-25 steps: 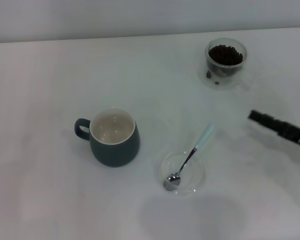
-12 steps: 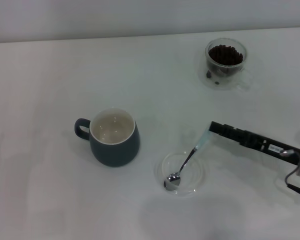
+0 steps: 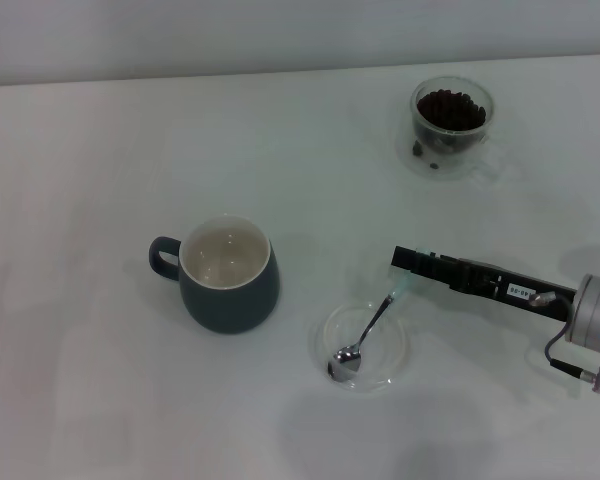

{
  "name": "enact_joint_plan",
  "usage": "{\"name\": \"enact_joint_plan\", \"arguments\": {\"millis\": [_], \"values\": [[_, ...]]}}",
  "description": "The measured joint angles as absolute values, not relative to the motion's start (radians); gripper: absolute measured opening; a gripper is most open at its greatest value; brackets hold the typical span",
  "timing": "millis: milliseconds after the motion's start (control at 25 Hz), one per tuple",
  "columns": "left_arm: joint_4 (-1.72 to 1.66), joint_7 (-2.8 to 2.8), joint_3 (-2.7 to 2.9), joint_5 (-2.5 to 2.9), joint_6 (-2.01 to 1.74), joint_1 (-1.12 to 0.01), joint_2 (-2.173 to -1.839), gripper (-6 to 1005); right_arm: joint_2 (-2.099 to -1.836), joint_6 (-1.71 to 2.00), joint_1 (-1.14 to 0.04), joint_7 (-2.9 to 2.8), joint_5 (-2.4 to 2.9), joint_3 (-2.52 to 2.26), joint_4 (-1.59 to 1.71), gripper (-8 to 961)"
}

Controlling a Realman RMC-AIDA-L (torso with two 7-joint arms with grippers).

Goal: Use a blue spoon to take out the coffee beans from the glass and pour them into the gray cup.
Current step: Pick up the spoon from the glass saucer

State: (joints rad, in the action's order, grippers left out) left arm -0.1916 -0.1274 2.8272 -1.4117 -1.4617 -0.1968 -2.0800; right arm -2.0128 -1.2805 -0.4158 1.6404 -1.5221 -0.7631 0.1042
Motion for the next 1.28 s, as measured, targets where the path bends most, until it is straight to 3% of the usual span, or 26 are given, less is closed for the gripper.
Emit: {"name": "enact_joint_plan", "arguments": {"millis": [320,760,1280], "values": [[-0.190,-0.127,2.820,-1.417,-1.462,-0.198,-2.080,874,-2.013,-1.280,-0.415,1.643,-1.522,-0.763,0.105,598],[-0.188,-0.127,2.819,-1.419,-1.462,-0.199,-2.080,873,-2.007,-1.326,-0.409,1.612,-1.538,-0.752,0.123,193],[-0.179,-0.127,2.819,-1.419,-1.461,-0.196,-2.080,873,-2.001,-1.410,-0.404,1.579,-1.676,-0.739,0.150,149]]}}
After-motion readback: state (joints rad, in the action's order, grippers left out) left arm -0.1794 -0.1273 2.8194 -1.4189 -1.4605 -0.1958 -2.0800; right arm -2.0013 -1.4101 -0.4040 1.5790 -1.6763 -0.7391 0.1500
